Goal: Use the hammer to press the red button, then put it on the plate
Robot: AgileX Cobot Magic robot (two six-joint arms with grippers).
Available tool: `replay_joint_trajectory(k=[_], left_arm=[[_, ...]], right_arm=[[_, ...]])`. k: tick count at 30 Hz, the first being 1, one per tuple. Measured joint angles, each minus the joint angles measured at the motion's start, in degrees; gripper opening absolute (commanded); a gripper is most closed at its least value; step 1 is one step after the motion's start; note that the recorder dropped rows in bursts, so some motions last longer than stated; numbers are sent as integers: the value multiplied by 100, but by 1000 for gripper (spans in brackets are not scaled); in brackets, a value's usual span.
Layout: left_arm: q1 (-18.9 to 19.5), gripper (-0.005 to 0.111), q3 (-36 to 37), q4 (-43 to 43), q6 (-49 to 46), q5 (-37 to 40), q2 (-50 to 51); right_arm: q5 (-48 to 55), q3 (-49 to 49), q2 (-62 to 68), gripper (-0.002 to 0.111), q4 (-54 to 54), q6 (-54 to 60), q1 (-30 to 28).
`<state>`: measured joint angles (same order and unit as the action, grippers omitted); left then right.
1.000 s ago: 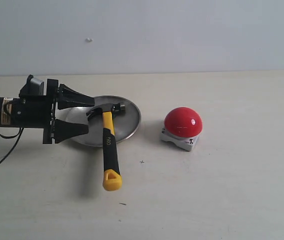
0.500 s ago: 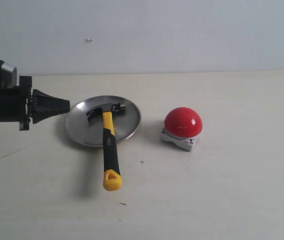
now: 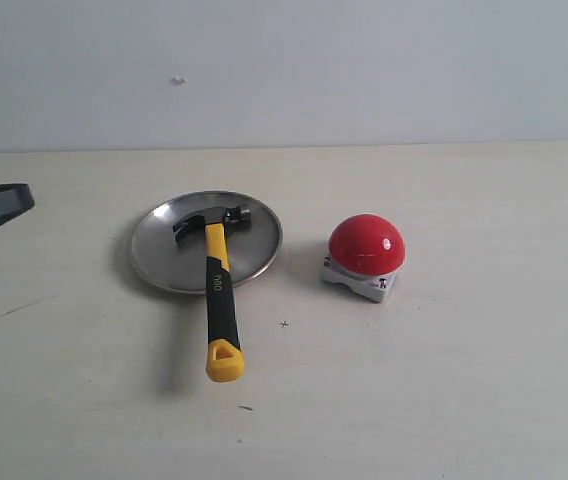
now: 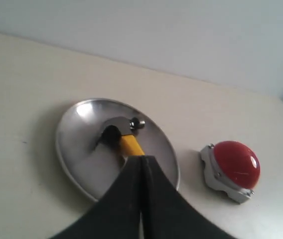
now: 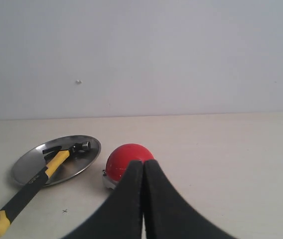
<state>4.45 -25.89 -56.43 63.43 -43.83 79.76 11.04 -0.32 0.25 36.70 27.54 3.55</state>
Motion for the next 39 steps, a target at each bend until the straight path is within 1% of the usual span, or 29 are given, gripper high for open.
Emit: replay_joint_trajectory(k=[3, 6, 7, 13, 14, 16, 19, 20, 21, 23, 24, 25, 27, 31, 35, 39], left_arm=[[-11, 0, 491, 519, -420, 145, -838], [-11, 0, 928, 729, -675, 265, -1645], [-11, 0, 1151, 802, -805, 490, -2271], [-11, 0, 1459, 915, -906, 1804, -3746], [-11, 0, 1511, 902, -906, 2112, -4186], [-11, 0, 1638, 815, -906, 2334, -4829], [-11, 0, 1830, 821, -906, 2496, -5442], [-11, 0, 1932, 939, -919, 2497, -5669], [-11, 0, 1995, 1068, -1000, 2511, -5785], [-11, 0, 2305, 2007, -1699, 2522, -6139], [-11, 0, 2425, 2312, -1969, 2520, -6230], [-11, 0, 2533, 2843, -2387, 2562, -6329], [-11, 0, 2570, 3451, -2914, 2760, -6416], [-11, 0, 2575, 4394, -3767, 3094, -6440], [-11, 0, 2589, 4658, -4319, 3147, -6582], [-11, 0, 2589, 4723, -4814, 3281, -7093]], right_arm=[[0, 0, 0, 0, 0, 0, 0], [0, 0, 0, 0, 0, 0, 0], [0, 0, 0, 0, 0, 0, 0], [0, 0, 0, 0, 0, 0, 0], [0, 0, 0, 0, 0, 0, 0], [0, 0, 0, 0, 0, 0, 0], [0, 0, 0, 0, 0, 0, 0], [0, 0, 0, 0, 0, 0, 0], [0, 0, 0, 0, 0, 0, 0], [0, 0, 0, 0, 0, 0, 0], [0, 0, 0, 0, 0, 0, 0], [0, 0, 0, 0, 0, 0, 0], [0, 0, 0, 0, 0, 0, 0], [0, 0, 0, 0, 0, 0, 0], [0, 0, 0, 0, 0, 0, 0], [0, 0, 0, 0, 0, 0, 0]])
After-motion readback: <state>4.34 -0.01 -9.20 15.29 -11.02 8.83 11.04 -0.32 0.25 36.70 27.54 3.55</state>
